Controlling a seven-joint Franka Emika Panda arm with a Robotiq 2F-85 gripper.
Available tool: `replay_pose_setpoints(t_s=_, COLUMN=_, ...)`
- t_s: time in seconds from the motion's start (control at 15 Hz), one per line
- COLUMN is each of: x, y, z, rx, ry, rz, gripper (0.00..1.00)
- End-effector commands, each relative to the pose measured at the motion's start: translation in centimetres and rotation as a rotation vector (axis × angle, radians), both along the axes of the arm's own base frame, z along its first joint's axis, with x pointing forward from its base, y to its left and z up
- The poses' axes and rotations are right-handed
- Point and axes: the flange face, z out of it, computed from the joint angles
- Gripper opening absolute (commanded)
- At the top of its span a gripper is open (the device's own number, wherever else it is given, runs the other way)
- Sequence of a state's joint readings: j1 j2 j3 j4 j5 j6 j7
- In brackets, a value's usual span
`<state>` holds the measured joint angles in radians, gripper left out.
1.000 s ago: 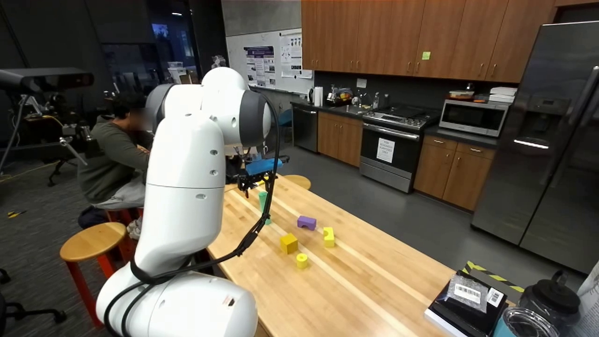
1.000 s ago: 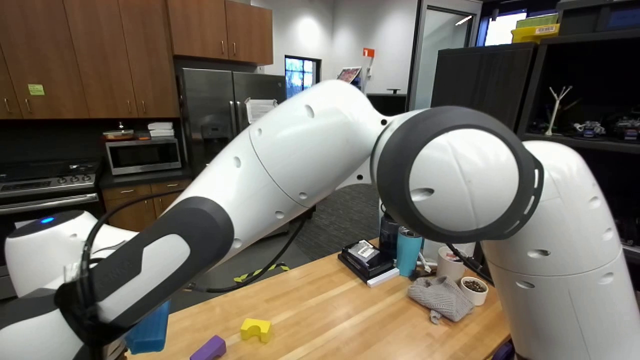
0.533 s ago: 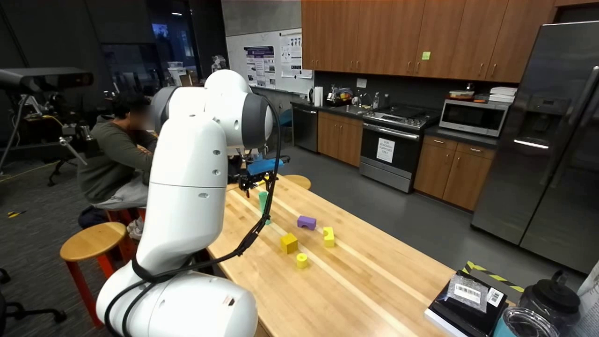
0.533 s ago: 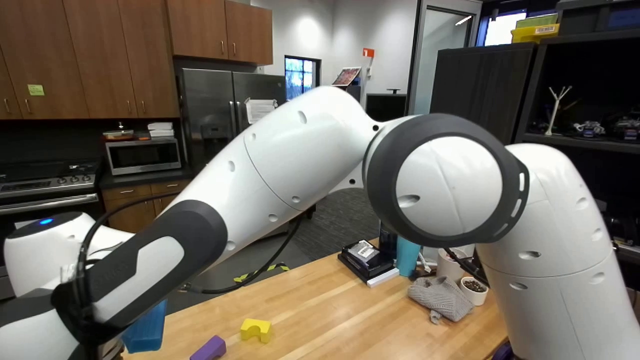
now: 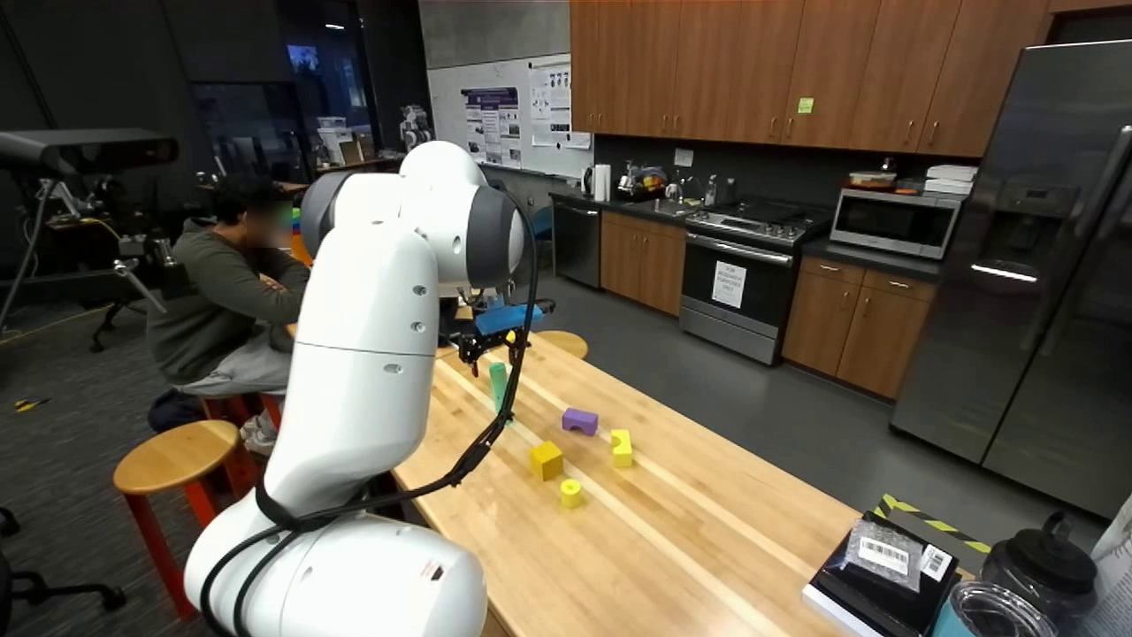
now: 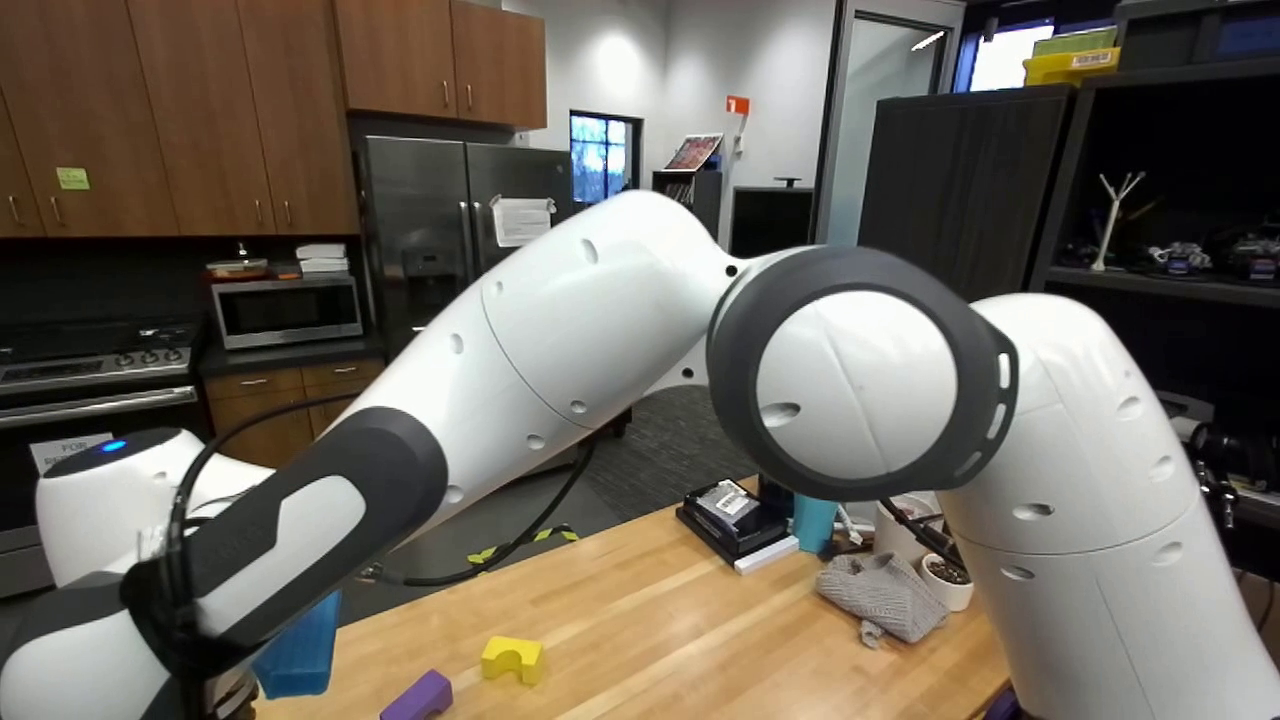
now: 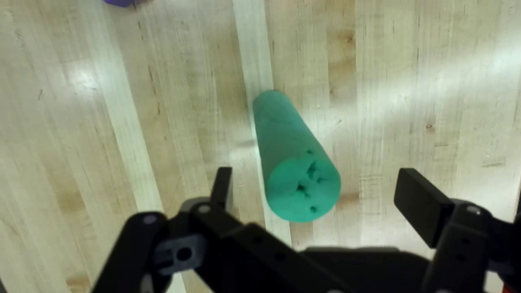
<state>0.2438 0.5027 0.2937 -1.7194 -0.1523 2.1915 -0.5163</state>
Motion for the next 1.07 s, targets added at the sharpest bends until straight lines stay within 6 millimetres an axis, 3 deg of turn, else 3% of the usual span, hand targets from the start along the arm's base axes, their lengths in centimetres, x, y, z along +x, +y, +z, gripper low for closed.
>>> replay_pose_setpoints(t_s=0.0, x=0.9, y=-0.5, z=0.2, rx=0.007, ry=0.008, rz=0.0, gripper=0.75)
replay_pose_setpoints(t_s=0.2, x=1.1, y=-0.6, z=0.1, rx=0.006, ry=0.006, rz=-0.007, gripper=0.61)
replay_pose_setpoints(t_s=0.47, x=1.2, y=-0.7, z=0.1, rx=0.009, ry=0.002, rz=-0.01, gripper=0.27)
replay_pose_setpoints(t_s=0.6, x=1.3, y=-0.7, z=0.2, rx=0.01, ry=0.0, rz=-0.012, gripper=0.15)
replay_pose_setpoints(t_s=0.8, x=1.2, y=-0.8, z=0.6, rx=0.007, ry=-0.003, rz=-0.017, gripper=0.15)
replay_pose_setpoints(t_s=1.0, x=1.0, y=-0.7, z=2.3, rx=0.009, ry=-0.03, rz=-0.025, gripper=0.15)
